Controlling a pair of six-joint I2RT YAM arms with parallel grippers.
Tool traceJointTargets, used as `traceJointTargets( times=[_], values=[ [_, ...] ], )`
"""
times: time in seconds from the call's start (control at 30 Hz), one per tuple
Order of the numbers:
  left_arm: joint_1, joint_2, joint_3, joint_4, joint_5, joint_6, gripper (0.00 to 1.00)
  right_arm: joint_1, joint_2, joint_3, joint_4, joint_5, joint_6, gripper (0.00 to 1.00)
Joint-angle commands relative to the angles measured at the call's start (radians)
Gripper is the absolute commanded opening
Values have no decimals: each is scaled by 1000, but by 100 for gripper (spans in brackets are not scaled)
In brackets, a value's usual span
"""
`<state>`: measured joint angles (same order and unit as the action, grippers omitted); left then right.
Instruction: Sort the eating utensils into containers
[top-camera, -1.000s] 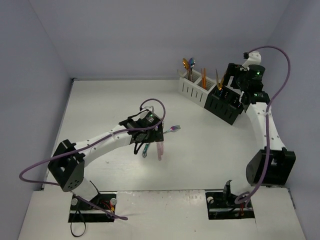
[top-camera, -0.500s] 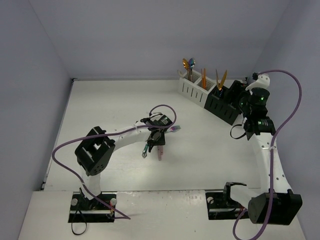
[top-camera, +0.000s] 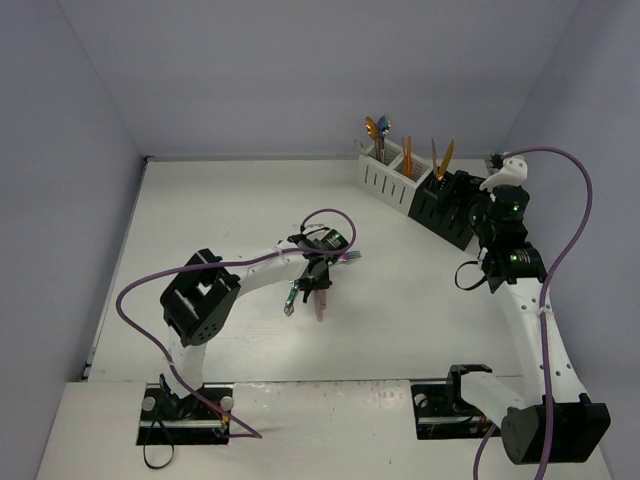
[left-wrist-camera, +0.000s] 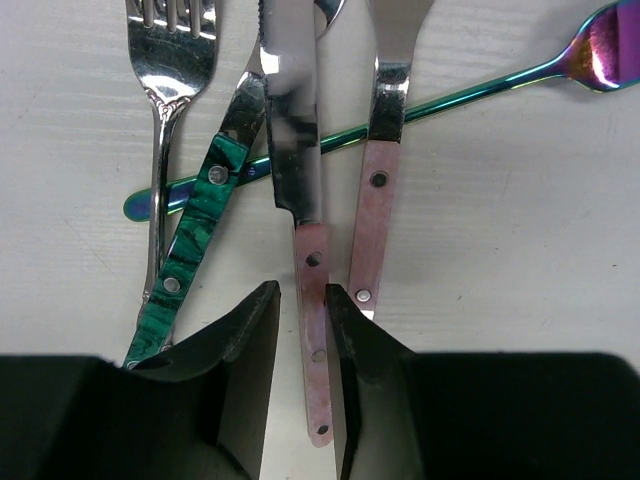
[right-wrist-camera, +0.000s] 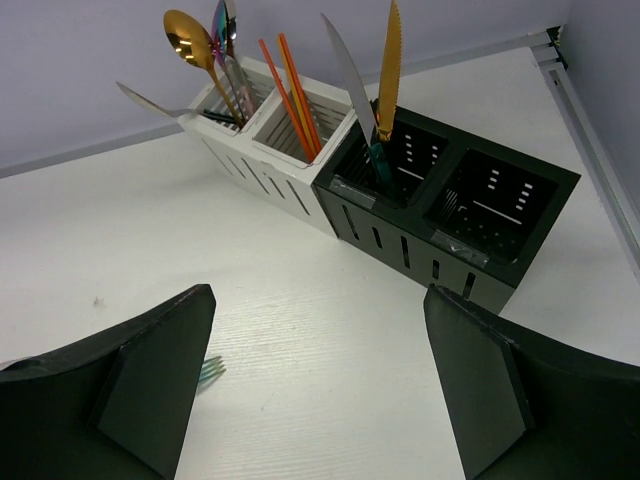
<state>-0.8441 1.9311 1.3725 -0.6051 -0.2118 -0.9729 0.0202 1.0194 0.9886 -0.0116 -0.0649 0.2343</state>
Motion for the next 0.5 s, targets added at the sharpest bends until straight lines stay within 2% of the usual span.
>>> traceJointTargets(
  times=[0.0,0.27,0.37,0.47],
  values=[
    [4,14,33,-32,-24,-13,22,15,-21,7,59,28,-16,83],
    [3,40,33,-29,3,-22,26,28,-26,-6,58,28,-18,84],
    [3,27,18,-29,-6,-21,19,33,-33,-11,58,29,-21,84],
    [3,6,2,-30,-14,-13,5,38,-35,-10,56,20,-24,84]
  ],
)
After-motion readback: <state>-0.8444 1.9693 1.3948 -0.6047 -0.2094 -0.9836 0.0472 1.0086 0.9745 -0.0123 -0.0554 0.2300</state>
